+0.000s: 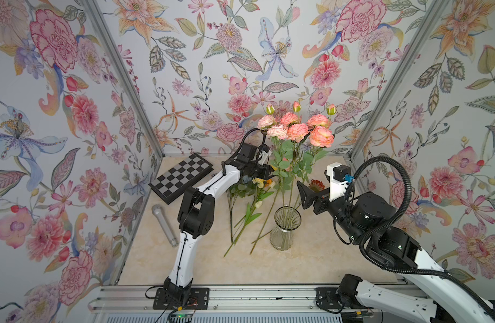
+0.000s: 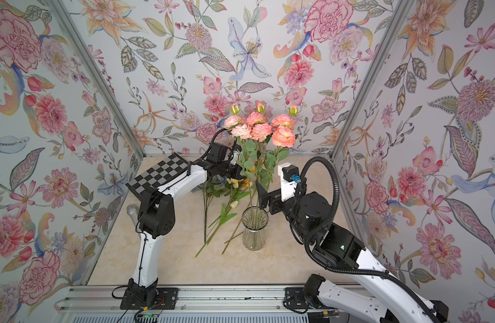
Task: Place the pink flowers into the vase
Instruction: Pick up the flower at the center of the board.
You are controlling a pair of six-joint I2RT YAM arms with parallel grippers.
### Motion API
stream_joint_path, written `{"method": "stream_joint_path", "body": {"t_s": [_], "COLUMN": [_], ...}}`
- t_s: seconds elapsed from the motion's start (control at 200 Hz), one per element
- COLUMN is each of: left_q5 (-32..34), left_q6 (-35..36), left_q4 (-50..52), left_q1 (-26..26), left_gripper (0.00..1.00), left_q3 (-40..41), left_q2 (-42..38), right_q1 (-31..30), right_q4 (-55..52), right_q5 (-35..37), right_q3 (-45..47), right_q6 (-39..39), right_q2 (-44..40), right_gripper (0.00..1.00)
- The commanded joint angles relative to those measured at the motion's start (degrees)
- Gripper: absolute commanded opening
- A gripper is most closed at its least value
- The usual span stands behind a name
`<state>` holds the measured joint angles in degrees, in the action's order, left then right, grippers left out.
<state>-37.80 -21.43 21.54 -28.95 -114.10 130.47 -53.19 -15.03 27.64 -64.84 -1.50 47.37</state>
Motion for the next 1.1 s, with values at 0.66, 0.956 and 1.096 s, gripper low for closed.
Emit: {"method": "stream_joint_path", "body": {"t_s": [0.66, 0.956, 1.096], "left_q5": [13.7, 17.4, 17.6], "left_q6": [8.1, 9.5, 9.6], "left_q4": [6.4, 6.8, 6.2], "left_q1": [-5.8, -7.3, -7.7], "left_gripper": [0.49, 0.57, 0.57], "left_q3": [-19.7, -18.0, -16.8], "left_q2": [18.7, 20.1, 19.8], "right_q1": [-0.3, -0.3, -0.3], "right_q4": [-4.4, -5.2, -5.4], "right_q5": [1.7, 1.5, 1.4], "right_q3": [-5.5, -5.7, -5.5], "right_q6": [-1.1, -1.5, -1.7], "right_q2": [2.3, 2.4, 2.2], "right_gripper": [1.00, 1.00, 1.00]}}
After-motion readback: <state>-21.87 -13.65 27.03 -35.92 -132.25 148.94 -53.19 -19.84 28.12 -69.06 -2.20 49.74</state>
